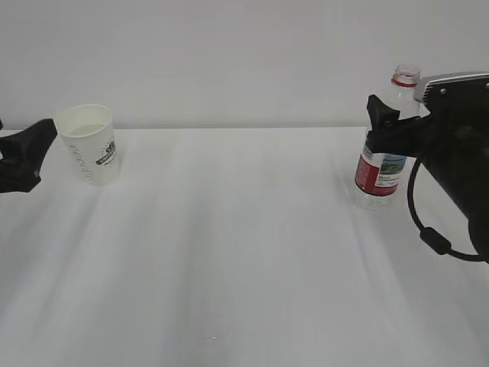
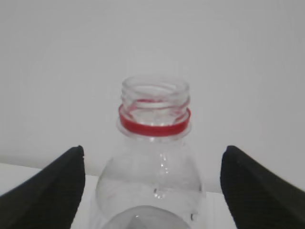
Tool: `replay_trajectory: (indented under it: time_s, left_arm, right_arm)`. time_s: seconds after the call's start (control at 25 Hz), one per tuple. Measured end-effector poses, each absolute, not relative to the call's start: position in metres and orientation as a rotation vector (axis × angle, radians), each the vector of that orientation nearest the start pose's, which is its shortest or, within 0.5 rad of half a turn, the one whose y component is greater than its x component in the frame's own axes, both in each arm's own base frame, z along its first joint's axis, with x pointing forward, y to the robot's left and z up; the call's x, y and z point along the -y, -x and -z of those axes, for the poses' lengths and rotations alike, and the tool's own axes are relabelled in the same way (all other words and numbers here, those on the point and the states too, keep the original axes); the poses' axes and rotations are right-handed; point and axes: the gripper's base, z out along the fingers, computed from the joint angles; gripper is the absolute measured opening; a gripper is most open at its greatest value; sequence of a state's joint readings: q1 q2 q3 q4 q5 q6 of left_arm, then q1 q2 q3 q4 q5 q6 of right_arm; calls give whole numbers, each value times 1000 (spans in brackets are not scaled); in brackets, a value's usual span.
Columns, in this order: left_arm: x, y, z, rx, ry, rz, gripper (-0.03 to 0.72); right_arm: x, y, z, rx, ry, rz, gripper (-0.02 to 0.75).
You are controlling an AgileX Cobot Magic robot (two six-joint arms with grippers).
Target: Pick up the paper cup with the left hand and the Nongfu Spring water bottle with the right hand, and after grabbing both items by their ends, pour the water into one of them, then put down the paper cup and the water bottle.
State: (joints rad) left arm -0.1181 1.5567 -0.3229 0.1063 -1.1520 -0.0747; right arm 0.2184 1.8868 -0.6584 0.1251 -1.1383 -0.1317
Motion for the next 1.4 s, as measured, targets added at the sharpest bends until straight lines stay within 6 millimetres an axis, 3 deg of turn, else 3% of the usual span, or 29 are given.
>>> replay_trajectory:
  time_s: [0.6,1.0,1.4]
  left_arm:
    - [33,-217,-232,-1571,-190,123,587]
    - [26,-169,-274,-1531,-206,73,587]
    - [15,-114,-289,-1550,-184,26,580]
  right_arm:
    - [-48,-261,-177,-1595,157,-16,662]
    - [-42,-231,-200,-1609,153,-40,649]
    - [-40,-212,-225,-1626,153,-67,631]
